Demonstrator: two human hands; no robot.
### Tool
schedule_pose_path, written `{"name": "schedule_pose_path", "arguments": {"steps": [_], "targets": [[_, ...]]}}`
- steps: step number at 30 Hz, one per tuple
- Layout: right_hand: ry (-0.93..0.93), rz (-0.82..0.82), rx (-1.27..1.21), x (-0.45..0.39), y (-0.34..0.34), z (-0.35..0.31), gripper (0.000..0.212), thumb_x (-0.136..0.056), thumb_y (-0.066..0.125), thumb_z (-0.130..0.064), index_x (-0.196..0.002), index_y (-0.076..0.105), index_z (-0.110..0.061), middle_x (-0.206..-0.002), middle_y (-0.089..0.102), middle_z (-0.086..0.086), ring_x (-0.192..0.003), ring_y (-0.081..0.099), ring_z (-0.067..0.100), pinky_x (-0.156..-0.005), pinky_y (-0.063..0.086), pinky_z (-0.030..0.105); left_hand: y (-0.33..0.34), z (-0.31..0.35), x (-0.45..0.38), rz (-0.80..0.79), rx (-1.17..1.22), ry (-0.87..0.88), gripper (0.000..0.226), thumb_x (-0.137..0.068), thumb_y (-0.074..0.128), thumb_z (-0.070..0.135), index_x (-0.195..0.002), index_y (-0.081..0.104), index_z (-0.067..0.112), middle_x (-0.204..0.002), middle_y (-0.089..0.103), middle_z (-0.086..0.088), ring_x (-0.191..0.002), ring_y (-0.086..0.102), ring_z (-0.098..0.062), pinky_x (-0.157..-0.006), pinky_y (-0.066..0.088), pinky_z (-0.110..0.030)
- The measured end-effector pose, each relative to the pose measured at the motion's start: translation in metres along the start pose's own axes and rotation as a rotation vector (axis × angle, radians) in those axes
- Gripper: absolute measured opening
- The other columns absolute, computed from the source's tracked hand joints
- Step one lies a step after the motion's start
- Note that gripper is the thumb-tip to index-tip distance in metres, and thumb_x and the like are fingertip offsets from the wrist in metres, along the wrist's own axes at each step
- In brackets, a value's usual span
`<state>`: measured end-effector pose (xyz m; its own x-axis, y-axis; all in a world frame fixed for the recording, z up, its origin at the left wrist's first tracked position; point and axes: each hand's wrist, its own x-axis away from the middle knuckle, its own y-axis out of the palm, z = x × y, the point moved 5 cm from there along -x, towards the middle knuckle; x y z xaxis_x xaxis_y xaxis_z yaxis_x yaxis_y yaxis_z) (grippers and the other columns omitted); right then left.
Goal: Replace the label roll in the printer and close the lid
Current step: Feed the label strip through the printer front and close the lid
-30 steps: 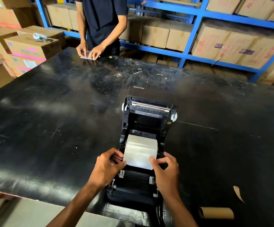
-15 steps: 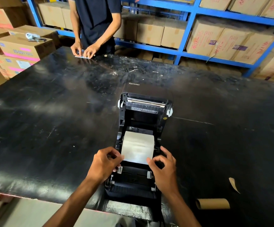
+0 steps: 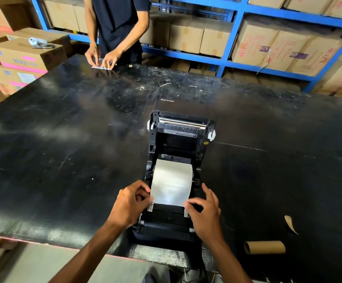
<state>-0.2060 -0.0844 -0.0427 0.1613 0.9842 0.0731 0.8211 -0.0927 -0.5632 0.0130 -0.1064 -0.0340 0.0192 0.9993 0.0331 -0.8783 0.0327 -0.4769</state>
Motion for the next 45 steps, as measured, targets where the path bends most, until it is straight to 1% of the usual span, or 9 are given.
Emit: {"name": "schedule_pose_path", "arguments": {"steps": [4, 7, 10, 17, 24, 31, 34, 37, 45], "targets": [[0.029, -0.017, -0.005, 0.004, 0.002, 0.000, 0.020, -0.083, 0.066, -0.020, -0.067, 0.065, -0.033, -0.155, 0.027, -0.002, -0.143, 0.014, 0.016, -0.114, 0.011, 0.045, 0.001, 0.000, 0.000, -0.020, -0.045, 0.018, 0.026, -0.079, 0.077, 0.006, -0.082, 0.053, 0.017, -0.067, 0.070, 0.002, -0.051, 0.047, -0.011, -0.053, 0.049, -0.031], [0.054, -0.025, 0.007, 0.002, 0.001, -0.001, 0.024, -0.082, 0.066, -0.022, -0.064, 0.062, -0.037, -0.154, 0.029, -0.002, -0.143, 0.015, 0.017, -0.114, 0.010, 0.045, 0.001, 0.000, -0.003, -0.019, -0.111, 0.002, 0.030, -0.081, 0.074, 0.007, -0.076, 0.049, 0.023, -0.067, 0.072, 0.003, -0.052, 0.057, -0.011, -0.054, 0.050, -0.025], [0.102, -0.037, -0.038, 0.002, 0.000, -0.002, 0.021, -0.083, 0.065, -0.027, -0.065, 0.064, -0.039, -0.153, 0.031, -0.003, -0.142, 0.021, 0.018, -0.115, 0.015, 0.050, 0.003, 0.001, -0.007, -0.023, -0.163, -0.050, 0.031, -0.076, 0.072, 0.006, -0.071, 0.050, 0.026, -0.069, 0.071, 0.000, -0.060, 0.067, -0.017, -0.058, 0.056, -0.031], [0.149, -0.021, -0.059, 0.004, 0.004, 0.004, 0.013, -0.081, 0.064, -0.018, -0.069, 0.070, -0.018, -0.145, 0.041, 0.002, -0.135, 0.032, 0.018, -0.110, 0.022, 0.041, 0.003, 0.002, -0.012, -0.049, -0.157, -0.074, 0.031, -0.072, 0.073, 0.004, -0.071, 0.049, 0.024, -0.067, 0.071, 0.002, -0.059, 0.067, -0.014, -0.052, 0.050, -0.018], [0.147, -0.067, -0.027, -0.005, -0.002, 0.002, 0.008, -0.081, 0.067, -0.025, -0.075, 0.073, -0.027, -0.144, 0.044, 0.002, -0.136, 0.031, 0.019, -0.113, 0.022, 0.045, 0.001, 0.004, -0.010, -0.041, -0.151, -0.024, 0.031, -0.079, 0.073, 0.004, -0.071, 0.049, 0.022, -0.068, 0.070, -0.003, -0.059, 0.067, -0.021, -0.057, 0.057, -0.037], [0.156, -0.096, 0.013, -0.006, 0.001, 0.004, 0.012, -0.082, 0.067, -0.026, -0.071, 0.070, -0.026, -0.139, 0.046, 0.000, -0.132, 0.034, 0.021, -0.107, 0.024, 0.040, 0.000, 0.005, -0.013, -0.081, -0.206, -0.020, 0.029, -0.078, 0.075, 0.012, -0.073, 0.051, 0.027, -0.080, 0.070, 0.003, -0.077, 0.069, -0.014, -0.071, 0.058, -0.030], [0.179, -0.141, 0.007, -0.010, 0.001, 0.005, 0.013, -0.083, 0.066, -0.028, -0.070, 0.068, -0.028, -0.143, 0.042, 0.002, -0.136, 0.031, 0.023, -0.111, 0.024, 0.045, 0.000, 0.006, -0.013, -0.068, -0.234, -0.005, 0.029, -0.080, 0.074, 0.010, -0.076, 0.051, 0.029, -0.082, 0.069, 0.005, -0.078, 0.069, -0.014, -0.072, 0.057, -0.026], [0.169, -0.134, 0.005, -0.010, 0.000, 0.004, 0.012, -0.083, 0.067, -0.031, -0.072, 0.070, -0.028, -0.146, 0.040, 0.003, -0.138, 0.029, 0.022, -0.112, 0.024, 0.049, 0.001, 0.009, -0.016, -0.112, -0.286, 0.005, 0.027, -0.078, 0.072, 0.012, -0.074, 0.052, 0.029, -0.083, 0.071, 0.004, -0.080, 0.069, -0.015, -0.074, 0.059, -0.036], [0.143, -0.207, 0.145, -0.012, -0.001, -0.001, 0.020, -0.084, 0.062, -0.027, -0.069, 0.072, -0.017, -0.142, 0.044, 0.001, -0.135, 0.029, 0.020, -0.096, 0.020, 0.034, 0.000, 0.006, -0.018, -0.137, -0.246, 0.002, 0.032, -0.079, 0.075, 0.012, -0.071, 0.051, 0.031, -0.084, 0.071, 0.000, -0.080, 0.070, -0.018, -0.074, 0.060, -0.041]]}}
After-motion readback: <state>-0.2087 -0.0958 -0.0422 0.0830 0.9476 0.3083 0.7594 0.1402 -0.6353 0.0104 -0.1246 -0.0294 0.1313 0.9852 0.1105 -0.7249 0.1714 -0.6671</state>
